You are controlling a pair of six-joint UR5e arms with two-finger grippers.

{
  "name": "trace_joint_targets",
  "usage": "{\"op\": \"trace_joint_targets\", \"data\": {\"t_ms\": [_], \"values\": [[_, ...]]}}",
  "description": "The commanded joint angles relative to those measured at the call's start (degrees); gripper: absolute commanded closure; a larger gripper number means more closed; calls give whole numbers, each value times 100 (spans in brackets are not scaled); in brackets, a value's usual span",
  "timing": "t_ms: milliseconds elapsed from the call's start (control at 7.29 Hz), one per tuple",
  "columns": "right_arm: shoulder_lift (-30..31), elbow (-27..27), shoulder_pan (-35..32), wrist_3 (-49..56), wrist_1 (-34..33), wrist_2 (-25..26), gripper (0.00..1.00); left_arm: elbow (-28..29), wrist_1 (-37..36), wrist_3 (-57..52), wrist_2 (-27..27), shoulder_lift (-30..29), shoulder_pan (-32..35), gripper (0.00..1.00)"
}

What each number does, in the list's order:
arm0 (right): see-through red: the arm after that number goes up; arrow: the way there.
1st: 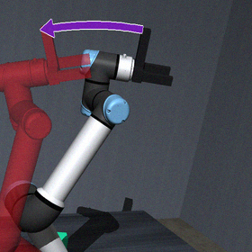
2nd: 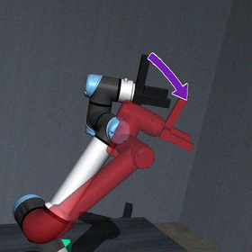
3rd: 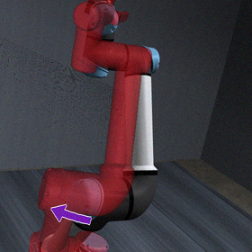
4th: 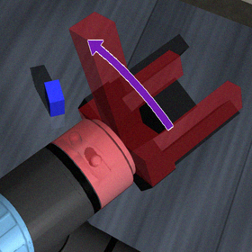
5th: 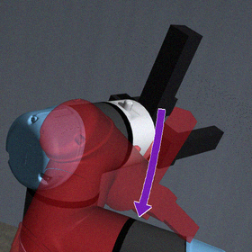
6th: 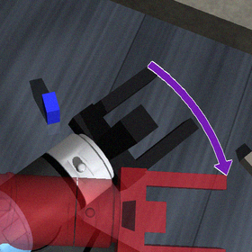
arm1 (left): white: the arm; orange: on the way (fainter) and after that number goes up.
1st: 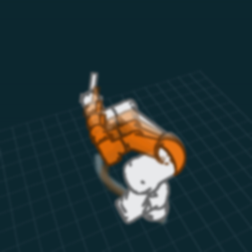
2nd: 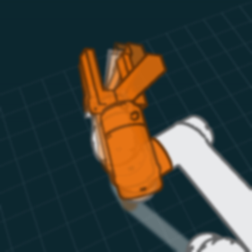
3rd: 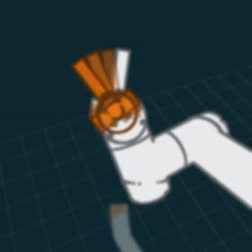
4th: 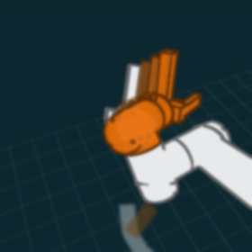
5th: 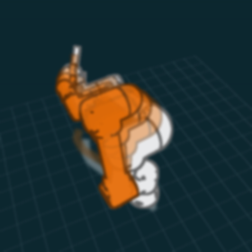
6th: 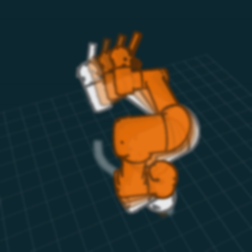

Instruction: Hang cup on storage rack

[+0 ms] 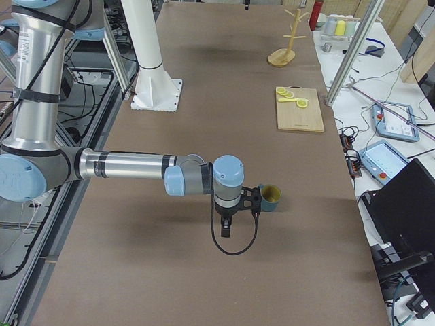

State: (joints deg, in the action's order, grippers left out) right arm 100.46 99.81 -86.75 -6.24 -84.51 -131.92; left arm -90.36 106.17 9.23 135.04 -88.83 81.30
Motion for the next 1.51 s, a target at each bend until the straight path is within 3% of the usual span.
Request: {"op": "trace_joint_targets", "data": {"t_ms": [0,1371], "values": [[0,-6,0,9,-4,0,0,-8,9,0,13,-11,0,2],[9,-84,26,26,251,-281,0,-8,18,-44,13,-64,0,2]]}}
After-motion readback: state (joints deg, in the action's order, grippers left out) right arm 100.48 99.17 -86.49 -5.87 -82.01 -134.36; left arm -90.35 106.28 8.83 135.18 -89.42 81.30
